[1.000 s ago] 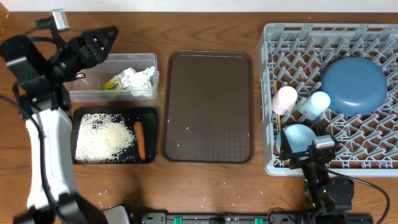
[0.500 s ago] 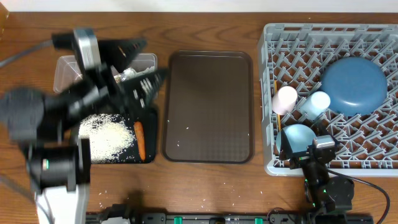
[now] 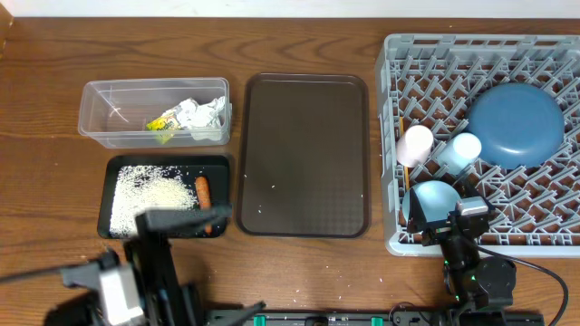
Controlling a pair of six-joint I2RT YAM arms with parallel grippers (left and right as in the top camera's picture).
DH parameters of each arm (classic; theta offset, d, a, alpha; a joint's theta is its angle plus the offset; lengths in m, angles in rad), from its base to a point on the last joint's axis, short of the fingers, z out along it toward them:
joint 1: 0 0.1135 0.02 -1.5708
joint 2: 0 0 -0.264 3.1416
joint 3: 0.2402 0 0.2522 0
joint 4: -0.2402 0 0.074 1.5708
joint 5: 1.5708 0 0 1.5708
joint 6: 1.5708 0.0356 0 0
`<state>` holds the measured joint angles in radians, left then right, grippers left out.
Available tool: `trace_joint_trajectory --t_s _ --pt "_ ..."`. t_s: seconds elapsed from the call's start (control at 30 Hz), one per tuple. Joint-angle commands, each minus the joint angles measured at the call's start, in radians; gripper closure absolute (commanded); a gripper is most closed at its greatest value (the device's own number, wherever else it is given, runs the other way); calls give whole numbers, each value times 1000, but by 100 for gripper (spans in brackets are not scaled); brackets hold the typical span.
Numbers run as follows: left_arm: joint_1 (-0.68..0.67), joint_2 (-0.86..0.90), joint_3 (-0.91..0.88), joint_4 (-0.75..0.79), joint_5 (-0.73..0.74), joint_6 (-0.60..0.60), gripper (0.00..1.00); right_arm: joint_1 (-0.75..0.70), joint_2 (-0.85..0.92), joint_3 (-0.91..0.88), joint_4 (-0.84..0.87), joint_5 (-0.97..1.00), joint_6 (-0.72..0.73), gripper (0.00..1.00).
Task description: Sort waste into correct bins and load items into the dishwasher rack
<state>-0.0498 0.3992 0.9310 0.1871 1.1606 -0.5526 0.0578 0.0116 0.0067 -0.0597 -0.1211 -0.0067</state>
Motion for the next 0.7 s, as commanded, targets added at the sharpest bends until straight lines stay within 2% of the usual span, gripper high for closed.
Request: trace_joint_trajectory --t_s 0.0,0.3,0.67 --pt "-4 -99 -125 -3 10 -2 2 2 -6 -1 -4 9 17 1" --pt "-4 -309 -467 -2 8 29 2 2 -6 -2 -4 9 17 1" --pt "-7 -397 -727 8 -21 119 2 2 -6 -2 -4 9 17 1"
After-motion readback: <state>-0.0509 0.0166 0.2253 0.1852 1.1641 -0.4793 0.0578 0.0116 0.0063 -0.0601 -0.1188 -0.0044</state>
